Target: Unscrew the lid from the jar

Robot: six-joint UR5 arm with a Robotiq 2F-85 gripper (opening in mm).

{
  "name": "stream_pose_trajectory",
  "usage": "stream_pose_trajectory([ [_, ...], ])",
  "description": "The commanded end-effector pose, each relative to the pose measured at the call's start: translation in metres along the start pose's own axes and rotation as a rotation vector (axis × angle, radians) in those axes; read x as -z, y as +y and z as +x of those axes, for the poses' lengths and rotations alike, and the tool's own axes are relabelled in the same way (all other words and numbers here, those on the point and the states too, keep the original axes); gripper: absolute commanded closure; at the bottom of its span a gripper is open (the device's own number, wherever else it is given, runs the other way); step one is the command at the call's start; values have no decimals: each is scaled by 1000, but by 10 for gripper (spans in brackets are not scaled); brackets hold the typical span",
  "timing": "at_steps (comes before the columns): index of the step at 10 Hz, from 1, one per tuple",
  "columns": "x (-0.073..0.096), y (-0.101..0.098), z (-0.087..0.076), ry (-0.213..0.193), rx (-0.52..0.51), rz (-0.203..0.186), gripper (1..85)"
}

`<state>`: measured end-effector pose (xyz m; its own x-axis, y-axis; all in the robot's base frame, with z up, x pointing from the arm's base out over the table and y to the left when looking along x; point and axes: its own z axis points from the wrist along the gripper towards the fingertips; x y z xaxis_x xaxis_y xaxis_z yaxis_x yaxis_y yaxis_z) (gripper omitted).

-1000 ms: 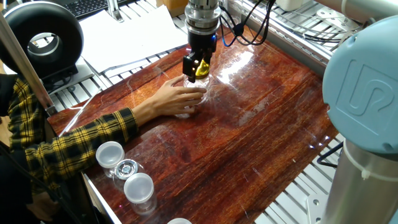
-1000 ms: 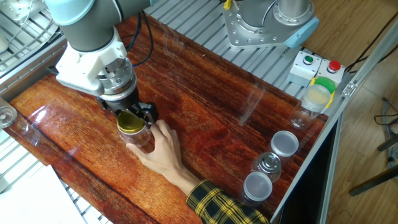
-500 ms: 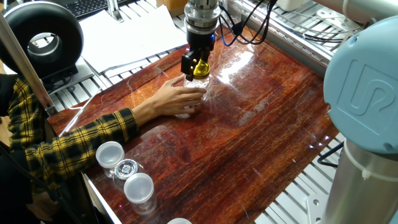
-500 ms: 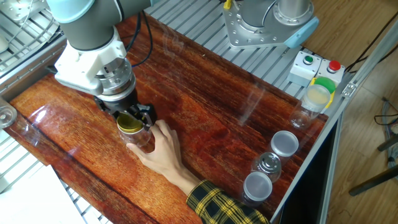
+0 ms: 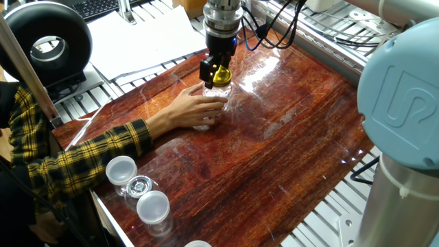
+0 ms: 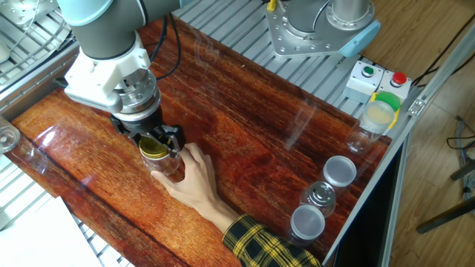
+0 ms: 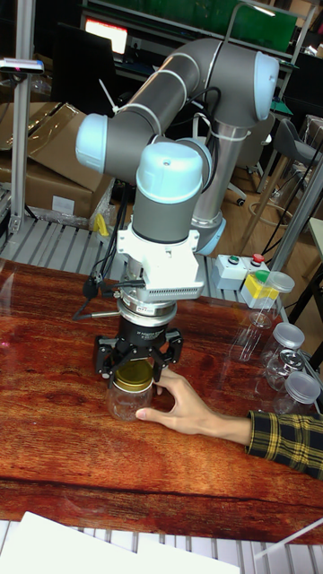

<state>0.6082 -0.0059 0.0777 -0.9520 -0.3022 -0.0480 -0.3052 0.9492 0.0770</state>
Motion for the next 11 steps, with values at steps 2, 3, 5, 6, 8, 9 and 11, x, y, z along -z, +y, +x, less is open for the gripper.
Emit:
stream_pose_trajectory([
  [2,4,9,-3,-16,7,-33,37],
  [3,7,9,-1,-13,6,-26,37],
  [5,9,7,3,-7,19,-18,23],
  [6,9,5,3,-4,17,-11,33],
  [8,11,3,6,-1,19,-1,47],
  [9,12,2,6,-2,19,2,53],
  [11,14,1,7,0,22,12,63],
])
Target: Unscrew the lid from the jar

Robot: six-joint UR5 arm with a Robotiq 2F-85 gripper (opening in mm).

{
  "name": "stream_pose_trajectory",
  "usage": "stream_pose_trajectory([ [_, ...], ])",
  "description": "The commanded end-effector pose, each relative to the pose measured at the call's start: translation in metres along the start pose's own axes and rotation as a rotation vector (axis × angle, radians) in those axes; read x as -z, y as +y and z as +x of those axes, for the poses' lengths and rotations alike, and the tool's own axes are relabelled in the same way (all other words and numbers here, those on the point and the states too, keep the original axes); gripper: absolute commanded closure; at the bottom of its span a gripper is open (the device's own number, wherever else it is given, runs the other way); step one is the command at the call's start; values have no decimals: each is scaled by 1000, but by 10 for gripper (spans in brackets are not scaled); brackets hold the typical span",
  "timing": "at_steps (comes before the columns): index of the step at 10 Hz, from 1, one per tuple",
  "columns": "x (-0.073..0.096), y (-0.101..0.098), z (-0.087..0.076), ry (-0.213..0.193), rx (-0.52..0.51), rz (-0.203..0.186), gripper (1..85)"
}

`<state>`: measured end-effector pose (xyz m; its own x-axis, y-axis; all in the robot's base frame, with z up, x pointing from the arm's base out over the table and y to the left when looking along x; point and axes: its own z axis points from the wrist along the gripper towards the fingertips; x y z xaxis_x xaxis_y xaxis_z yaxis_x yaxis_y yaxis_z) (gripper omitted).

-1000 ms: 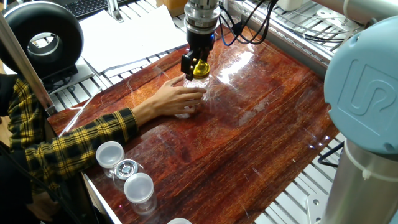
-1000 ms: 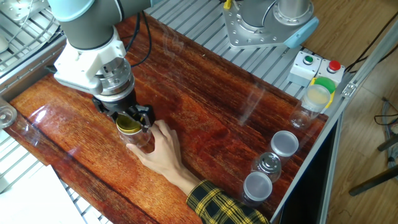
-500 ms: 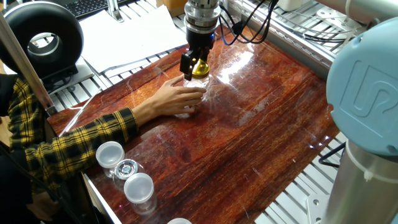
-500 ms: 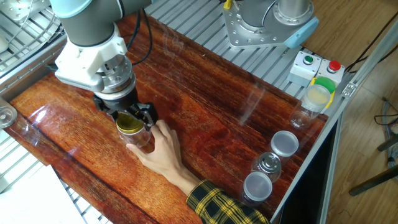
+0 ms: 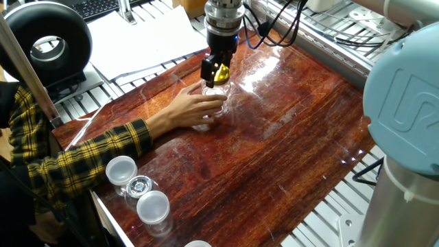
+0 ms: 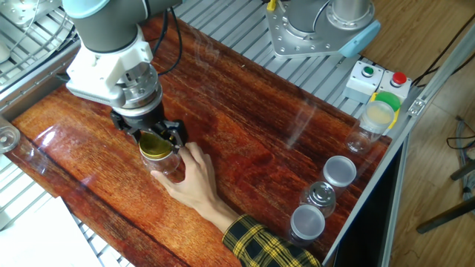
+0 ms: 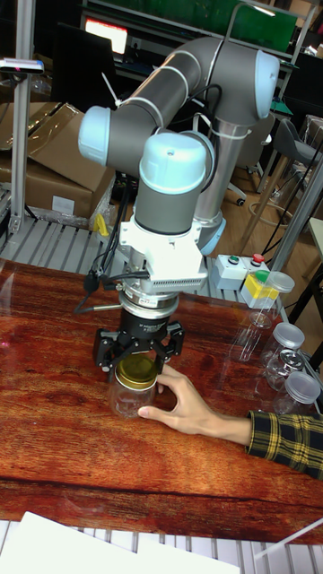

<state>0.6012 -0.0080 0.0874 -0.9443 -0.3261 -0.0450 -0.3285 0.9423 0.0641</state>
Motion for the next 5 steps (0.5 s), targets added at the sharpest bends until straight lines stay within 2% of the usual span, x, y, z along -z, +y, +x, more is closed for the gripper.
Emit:
stream_pose_trajectory([
  [1,4,1,0,-4,-2,1,67],
  [5,4,-2,-2,-9,-8,13,133],
])
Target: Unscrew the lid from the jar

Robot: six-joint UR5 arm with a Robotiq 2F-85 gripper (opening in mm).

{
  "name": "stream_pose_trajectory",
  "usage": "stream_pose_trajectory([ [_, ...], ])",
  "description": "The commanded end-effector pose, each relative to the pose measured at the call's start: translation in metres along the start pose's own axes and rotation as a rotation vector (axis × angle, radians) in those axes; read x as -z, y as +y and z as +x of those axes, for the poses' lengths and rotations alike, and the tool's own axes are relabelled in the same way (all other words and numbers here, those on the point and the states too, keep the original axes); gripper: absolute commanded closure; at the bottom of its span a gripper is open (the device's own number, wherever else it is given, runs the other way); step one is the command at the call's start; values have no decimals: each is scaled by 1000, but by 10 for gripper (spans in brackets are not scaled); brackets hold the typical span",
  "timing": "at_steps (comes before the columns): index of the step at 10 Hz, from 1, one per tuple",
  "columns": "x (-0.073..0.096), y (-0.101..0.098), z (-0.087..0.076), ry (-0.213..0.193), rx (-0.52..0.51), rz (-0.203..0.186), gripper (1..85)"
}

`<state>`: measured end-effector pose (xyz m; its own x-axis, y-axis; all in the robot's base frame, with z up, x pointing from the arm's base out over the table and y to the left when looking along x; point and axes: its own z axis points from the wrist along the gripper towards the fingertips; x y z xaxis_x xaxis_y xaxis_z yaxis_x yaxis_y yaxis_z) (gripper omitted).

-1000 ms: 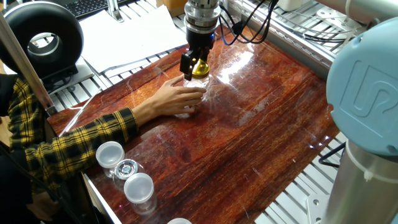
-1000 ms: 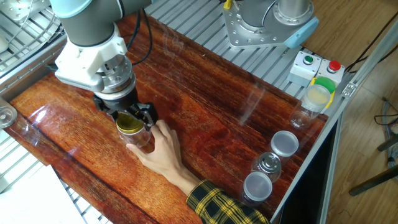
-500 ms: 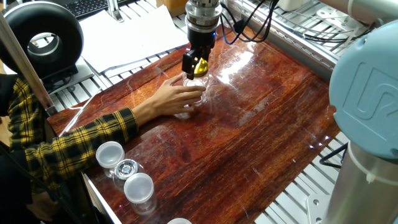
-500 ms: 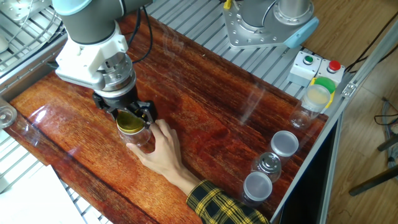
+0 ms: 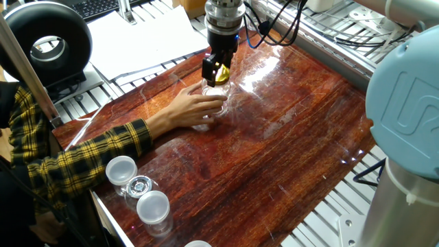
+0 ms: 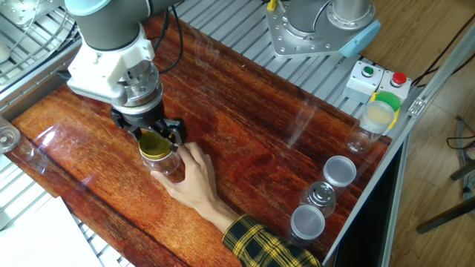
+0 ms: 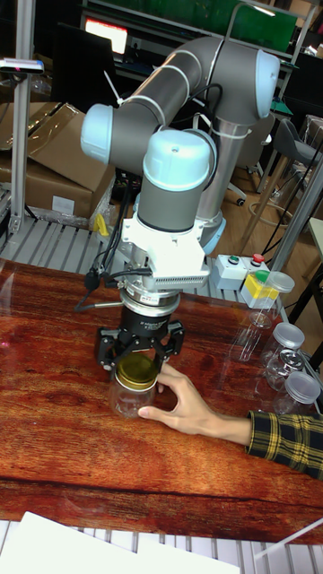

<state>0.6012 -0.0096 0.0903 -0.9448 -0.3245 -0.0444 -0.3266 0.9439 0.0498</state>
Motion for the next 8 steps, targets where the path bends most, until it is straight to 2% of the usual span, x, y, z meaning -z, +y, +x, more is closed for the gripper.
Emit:
stream_pose_trajectory([
  [1,2,-1,-3,-10,-10,1,137],
  [5,1,-1,-3,-11,-13,2,160],
  [8,2,-3,-5,-18,-17,11,220],
])
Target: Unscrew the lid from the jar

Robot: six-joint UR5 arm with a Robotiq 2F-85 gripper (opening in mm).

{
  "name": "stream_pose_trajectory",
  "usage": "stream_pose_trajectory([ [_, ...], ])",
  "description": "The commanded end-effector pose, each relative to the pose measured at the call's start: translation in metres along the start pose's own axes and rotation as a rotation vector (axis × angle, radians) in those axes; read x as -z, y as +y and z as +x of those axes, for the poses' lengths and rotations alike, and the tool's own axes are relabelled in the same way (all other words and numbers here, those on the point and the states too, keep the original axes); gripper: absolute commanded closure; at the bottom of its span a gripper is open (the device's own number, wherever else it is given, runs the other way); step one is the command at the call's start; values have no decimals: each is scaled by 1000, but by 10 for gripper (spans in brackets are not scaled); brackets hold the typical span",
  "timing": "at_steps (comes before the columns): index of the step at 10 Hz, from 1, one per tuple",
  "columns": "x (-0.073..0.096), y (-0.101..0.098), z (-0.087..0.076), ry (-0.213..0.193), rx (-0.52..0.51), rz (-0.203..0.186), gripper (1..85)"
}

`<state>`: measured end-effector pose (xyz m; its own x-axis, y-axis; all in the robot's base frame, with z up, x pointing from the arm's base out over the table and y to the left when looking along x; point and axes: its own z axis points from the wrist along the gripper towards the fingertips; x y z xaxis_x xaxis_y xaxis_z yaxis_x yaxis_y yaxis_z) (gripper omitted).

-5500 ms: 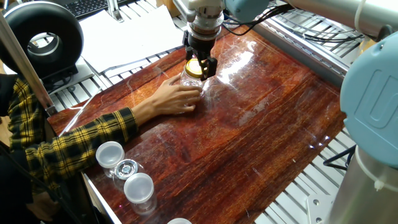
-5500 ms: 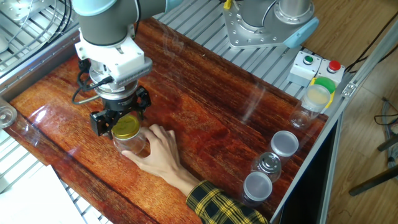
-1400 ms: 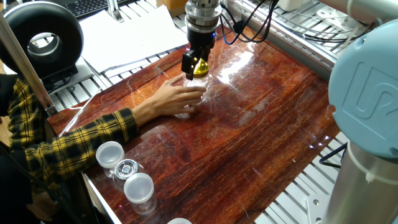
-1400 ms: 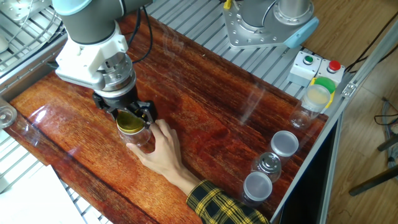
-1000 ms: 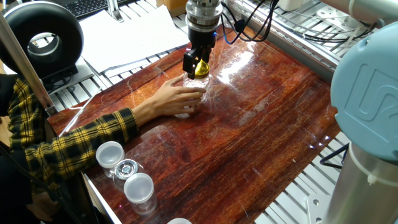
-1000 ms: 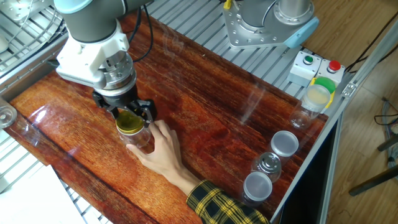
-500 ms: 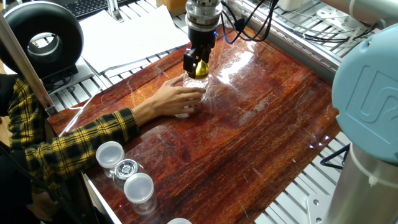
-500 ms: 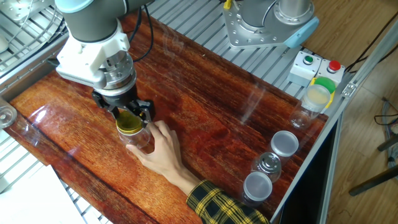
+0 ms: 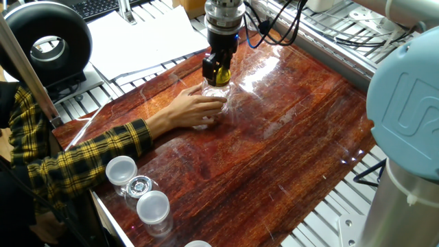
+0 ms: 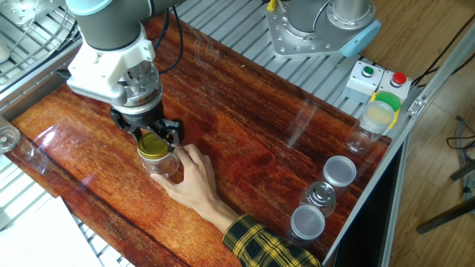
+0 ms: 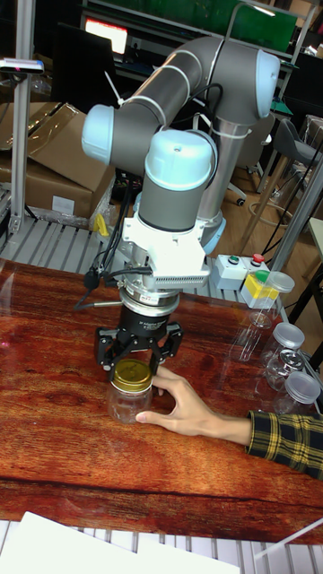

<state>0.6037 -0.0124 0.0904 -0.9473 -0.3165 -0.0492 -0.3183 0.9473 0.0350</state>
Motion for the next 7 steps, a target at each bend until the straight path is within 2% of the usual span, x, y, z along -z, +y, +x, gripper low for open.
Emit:
stream_pose_trajectory([
  [1,2,0,-3,-13,5,-3,247],
  [3,2,1,-1,-4,51,-4,283],
  [5,4,-11,3,13,184,48,330],
  [7,4,-1,-6,-4,315,46,367],
])
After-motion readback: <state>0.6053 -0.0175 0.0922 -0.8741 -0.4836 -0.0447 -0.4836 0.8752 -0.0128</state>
